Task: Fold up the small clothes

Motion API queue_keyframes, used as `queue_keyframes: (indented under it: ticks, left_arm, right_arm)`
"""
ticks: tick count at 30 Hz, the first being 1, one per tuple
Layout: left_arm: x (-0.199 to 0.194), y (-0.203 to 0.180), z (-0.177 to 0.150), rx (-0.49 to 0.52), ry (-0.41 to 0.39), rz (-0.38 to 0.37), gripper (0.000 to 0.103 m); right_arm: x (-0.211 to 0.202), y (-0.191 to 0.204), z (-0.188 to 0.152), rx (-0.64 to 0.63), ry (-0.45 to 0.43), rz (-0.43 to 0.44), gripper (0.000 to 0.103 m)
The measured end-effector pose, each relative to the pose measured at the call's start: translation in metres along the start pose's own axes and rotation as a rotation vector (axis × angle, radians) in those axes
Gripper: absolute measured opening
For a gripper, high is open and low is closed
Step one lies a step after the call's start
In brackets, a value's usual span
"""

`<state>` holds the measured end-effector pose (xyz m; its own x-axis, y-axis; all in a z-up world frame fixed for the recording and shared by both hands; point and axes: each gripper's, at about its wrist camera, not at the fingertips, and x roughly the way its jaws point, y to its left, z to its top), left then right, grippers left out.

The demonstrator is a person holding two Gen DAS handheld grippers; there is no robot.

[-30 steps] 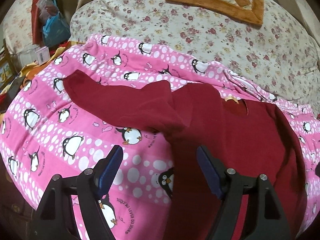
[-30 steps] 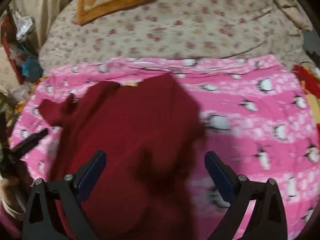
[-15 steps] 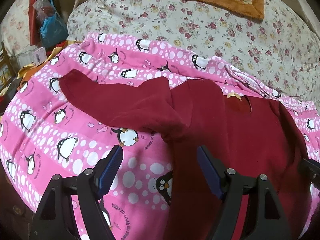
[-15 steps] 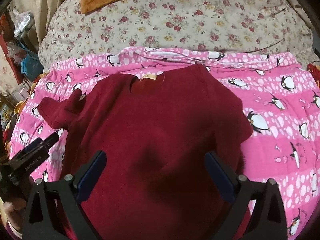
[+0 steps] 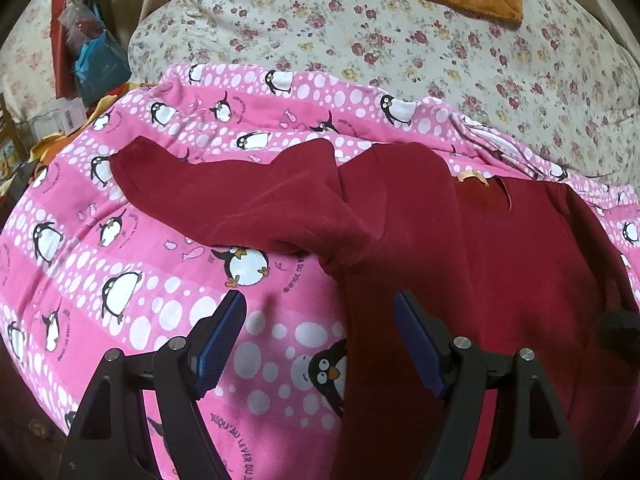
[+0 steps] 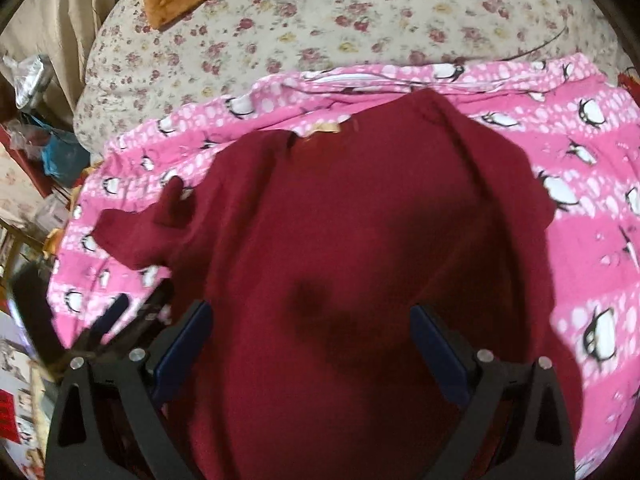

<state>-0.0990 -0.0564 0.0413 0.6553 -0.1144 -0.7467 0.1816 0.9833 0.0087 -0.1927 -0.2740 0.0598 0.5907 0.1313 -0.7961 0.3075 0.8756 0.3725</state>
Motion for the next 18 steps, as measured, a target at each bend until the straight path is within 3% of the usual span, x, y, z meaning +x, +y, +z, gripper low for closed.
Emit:
queue_keyframes:
  ticks: [8,18]
  left_arm:
    - [0.000,0.000,0.002,-0.003,-0.008,0.001,0.058]
    - [0.001,0.002,0.003,0.002,-0.009,0.000,0.058]
  right_arm:
    - [-0.011,0.034,0.006,-0.025,-0.064,0.018,0.100]
    - [-0.006,0.025,0.021,-0.123,-0.161,-0.131,0.100]
